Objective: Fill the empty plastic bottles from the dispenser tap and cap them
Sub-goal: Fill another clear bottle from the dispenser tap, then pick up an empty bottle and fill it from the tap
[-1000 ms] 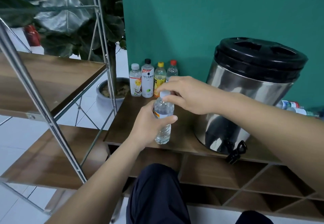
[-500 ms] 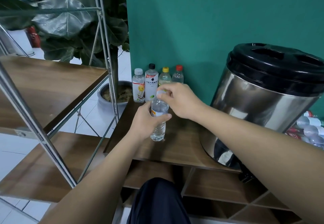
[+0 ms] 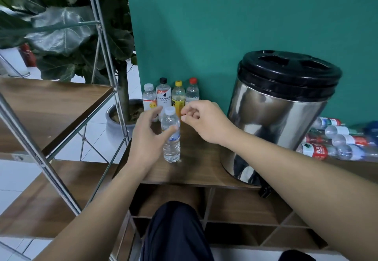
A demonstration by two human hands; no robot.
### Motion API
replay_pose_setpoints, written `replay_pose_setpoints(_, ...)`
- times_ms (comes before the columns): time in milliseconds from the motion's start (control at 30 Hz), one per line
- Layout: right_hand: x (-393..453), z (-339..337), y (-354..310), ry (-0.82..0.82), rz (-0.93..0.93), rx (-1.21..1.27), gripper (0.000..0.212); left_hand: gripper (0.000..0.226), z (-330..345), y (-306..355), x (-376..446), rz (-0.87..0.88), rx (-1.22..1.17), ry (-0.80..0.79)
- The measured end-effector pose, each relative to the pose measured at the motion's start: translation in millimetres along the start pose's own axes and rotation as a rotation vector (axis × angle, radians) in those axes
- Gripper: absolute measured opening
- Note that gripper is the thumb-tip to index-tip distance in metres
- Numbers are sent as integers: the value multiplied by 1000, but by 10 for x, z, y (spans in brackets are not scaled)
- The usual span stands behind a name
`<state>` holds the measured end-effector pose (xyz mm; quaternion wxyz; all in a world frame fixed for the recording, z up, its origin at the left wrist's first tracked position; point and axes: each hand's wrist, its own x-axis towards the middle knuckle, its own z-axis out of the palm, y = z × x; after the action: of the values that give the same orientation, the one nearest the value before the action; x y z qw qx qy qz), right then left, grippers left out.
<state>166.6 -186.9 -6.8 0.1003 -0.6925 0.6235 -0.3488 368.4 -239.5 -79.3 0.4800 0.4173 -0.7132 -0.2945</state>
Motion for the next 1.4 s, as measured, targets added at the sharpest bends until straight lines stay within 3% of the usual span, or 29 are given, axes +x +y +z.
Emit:
replay_pose_setpoints(133, -510, -329, -67, 56, 5, 52, 15, 40, -62, 518, -185, 166, 11, 52)
replay_pose_setpoints(300, -1415, -852, 26, 169, 118, 195, 24, 15, 338, 1251, -569, 189, -125, -153)
replay_pose_setpoints(367, -1772, -1078, 129, 220, 157, 224, 24, 9, 648, 1499, -748, 232, -156, -244)
replay_pose_setpoints(567, -2702, -1771, 722, 369, 270, 186, 24, 20, 1887, 2035, -1297, 340, -170, -471)
replay_pose_setpoints(800, -3432, -2279, 1934, 544, 463, 151, 16, 6, 3413, 2311, -1503, 264, -186, -627)
replay_pose_setpoints(900, -3569, -2405, 2523, 549, 567, 118, 25, 19, 3955, 2333, -1457, 219, -93, -692)
replay_pose_setpoints(1133, -3510, -2753, 3565, 555, 742, 23, 57, 52, 4889, 2373, -960, 368, 212, -630)
replay_pose_setpoints(1400, -3210, -2985, 4400, 531, 791, -54, 73, 61, 5642, 2223, -507, 523, 465, -672)
